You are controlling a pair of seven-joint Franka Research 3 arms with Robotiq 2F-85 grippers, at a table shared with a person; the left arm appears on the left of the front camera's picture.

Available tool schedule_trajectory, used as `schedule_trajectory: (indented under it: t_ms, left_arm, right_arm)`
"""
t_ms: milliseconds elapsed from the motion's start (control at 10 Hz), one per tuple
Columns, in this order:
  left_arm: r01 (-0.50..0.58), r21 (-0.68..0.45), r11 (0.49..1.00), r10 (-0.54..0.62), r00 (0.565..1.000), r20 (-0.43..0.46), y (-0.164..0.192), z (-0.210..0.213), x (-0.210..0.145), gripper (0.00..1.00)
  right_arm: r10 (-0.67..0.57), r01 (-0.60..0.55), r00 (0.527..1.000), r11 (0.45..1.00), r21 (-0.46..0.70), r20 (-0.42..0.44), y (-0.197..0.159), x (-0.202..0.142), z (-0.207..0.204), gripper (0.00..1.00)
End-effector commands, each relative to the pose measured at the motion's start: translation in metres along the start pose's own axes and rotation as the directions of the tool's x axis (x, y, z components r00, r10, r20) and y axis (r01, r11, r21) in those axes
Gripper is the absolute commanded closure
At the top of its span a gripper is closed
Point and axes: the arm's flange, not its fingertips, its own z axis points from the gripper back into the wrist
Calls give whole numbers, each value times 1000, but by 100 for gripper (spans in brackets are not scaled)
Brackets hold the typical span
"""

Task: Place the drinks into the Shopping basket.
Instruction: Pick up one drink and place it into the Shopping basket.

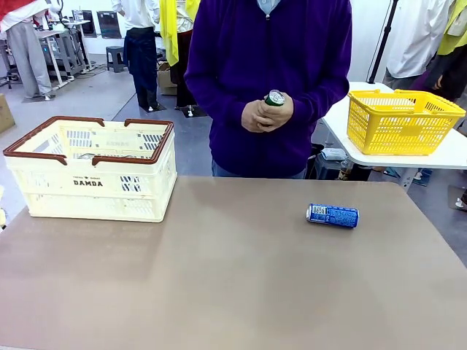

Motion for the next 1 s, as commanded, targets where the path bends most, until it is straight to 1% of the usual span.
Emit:
schedule_trajectory:
  t_ms: [0,100,900]
  left_arm:
    - [-54,26,998,54,999,8,13,41,25,0]
    - [0,0,1000,0,1000,0,0,0,0,0]
    - [0,0,1000,0,1000,0,0,0,0,0]
  right_arm:
    - [-4,4,1000,1000,-9,-11,3,-3,3,18]
    - [-4,4,1000,1000,-9,-11,3,-3,3,18]
    - [-4,4,1000,1000,-9,-11,3,-3,3,18]
